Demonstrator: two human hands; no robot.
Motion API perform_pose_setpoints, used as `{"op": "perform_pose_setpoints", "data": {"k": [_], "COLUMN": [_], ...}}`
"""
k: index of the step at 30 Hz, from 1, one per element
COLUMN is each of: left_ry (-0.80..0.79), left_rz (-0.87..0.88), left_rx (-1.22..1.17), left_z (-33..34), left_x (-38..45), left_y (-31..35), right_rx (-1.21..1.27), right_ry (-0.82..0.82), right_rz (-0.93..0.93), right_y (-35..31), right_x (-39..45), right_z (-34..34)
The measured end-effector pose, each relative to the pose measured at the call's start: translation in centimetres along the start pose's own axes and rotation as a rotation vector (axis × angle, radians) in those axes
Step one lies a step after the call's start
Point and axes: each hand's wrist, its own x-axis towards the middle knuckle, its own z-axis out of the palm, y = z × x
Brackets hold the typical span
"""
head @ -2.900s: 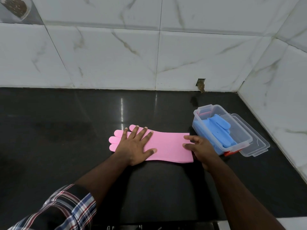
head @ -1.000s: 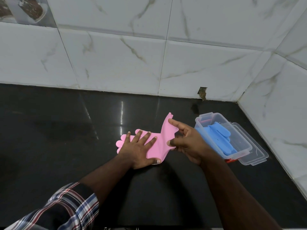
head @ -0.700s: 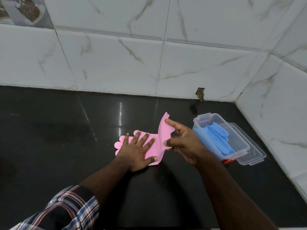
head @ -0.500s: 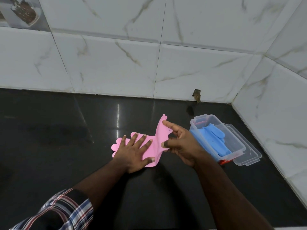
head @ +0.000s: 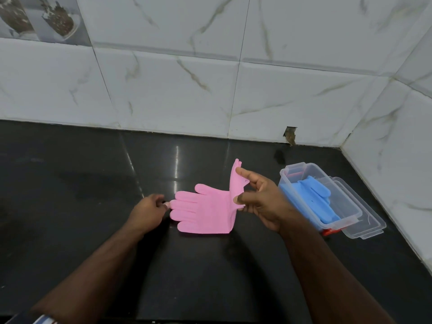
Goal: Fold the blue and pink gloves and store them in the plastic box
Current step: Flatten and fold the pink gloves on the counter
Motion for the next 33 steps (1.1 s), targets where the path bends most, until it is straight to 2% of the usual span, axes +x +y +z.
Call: {"op": "perform_pose_setpoints", "data": {"k": [2,4,17,25,33], "left_ry": [-0.058,-0.05,0.045,0.056,0.038], "left_rz": [-0.047,-0.053,-0.043,-0.031,-0.005], "left_rx": [-0.254,-0.359,-0.426,-0.419,-0.416], "left_z": [0.2,0.5,1.5,1.7,1.7], "left_x": [-0.8,-1.2,-1.3,-1.3,-1.4], "left_y": [0.1,0.4,-0.1,-0.1,-0.3], "right_rx": [-0.006,-0.01,-0.265,-0.525,-0.681], "right_ry": [-0.01,-0.028,-0.154,-0.126,-0.142], "right_rz": [0.0,0.001,-0.009,0.003,-0.084], "right_y": [0.0,0.0,0.5,2.7,4.1], "right_x": [0.3,0.5,2.3,4.0,4.8], "right_z": [0.5,1.1,6.5,9.8,11.5]}}
